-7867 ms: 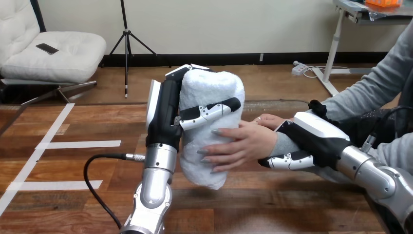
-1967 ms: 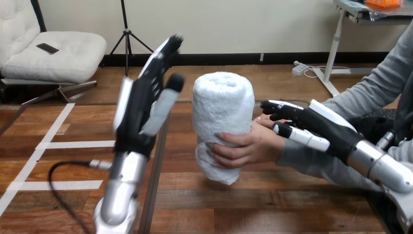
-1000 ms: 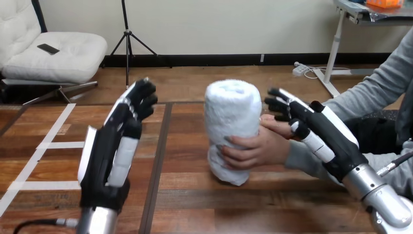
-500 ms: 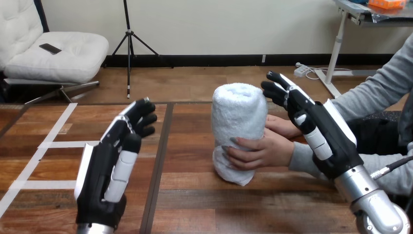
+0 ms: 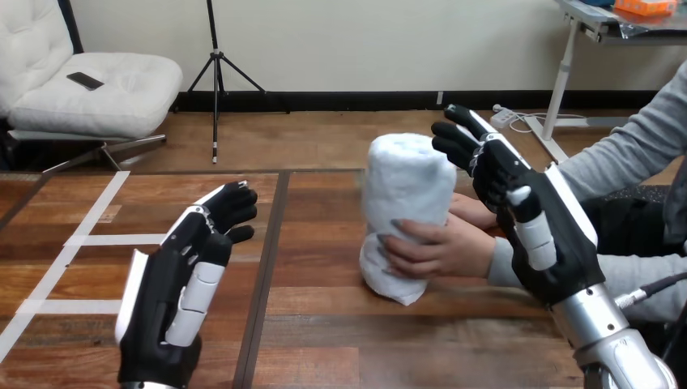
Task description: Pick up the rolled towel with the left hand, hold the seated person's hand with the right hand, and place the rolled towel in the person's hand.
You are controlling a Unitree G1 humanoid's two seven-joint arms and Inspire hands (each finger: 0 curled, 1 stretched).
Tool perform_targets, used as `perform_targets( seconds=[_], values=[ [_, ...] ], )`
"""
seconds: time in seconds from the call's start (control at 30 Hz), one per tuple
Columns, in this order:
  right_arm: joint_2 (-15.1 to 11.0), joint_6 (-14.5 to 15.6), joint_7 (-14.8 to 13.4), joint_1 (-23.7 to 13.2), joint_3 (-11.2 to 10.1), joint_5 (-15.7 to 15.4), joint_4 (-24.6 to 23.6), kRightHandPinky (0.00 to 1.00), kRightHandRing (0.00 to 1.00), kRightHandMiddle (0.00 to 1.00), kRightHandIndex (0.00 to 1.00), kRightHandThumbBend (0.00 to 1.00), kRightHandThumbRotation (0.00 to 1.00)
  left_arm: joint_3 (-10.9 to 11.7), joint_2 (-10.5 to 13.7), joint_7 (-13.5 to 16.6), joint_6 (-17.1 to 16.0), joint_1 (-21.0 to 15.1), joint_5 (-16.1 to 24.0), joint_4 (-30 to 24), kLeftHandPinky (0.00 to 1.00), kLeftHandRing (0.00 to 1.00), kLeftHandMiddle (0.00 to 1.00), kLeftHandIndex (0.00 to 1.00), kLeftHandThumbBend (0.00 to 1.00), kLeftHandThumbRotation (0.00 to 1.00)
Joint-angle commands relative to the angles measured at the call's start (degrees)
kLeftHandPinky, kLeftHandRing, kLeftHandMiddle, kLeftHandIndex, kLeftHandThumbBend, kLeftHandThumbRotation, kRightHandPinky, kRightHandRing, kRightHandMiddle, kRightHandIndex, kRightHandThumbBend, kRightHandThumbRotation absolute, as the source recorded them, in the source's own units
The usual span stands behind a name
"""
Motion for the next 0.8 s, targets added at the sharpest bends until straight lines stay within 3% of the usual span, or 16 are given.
perform_targets(
  seconds=[0.0, 0.3, 0.77],
  values=[
    [1.2, 2.4, -1.2, 0.3, -2.4, 4.3, -13.4, 0.98, 0.91, 0.90, 0.93, 1.00, 1.00, 1.9, 1.5, -0.8, -4.0, -3.0, -2.4, -6.6, 0.76, 0.80, 0.79, 0.77, 0.73, 0.87],
    [1.5, 4.1, 0.2, 2.0, -1.5, 4.9, -16.2, 0.97, 0.91, 0.90, 0.92, 1.00, 1.00, 2.1, 0.4, -0.5, -7.1, -3.1, -2.2, -6.3, 0.74, 0.80, 0.79, 0.77, 0.66, 0.88],
    [2.5, 7.2, 2.7, 4.1, 0.3, 5.5, -19.9, 0.95, 0.90, 0.90, 0.93, 1.00, 1.00, 1.7, -0.6, -0.2, -11.1, -3.7, -2.7, -5.2, 0.75, 0.81, 0.81, 0.79, 0.66, 0.88]
  ],
)
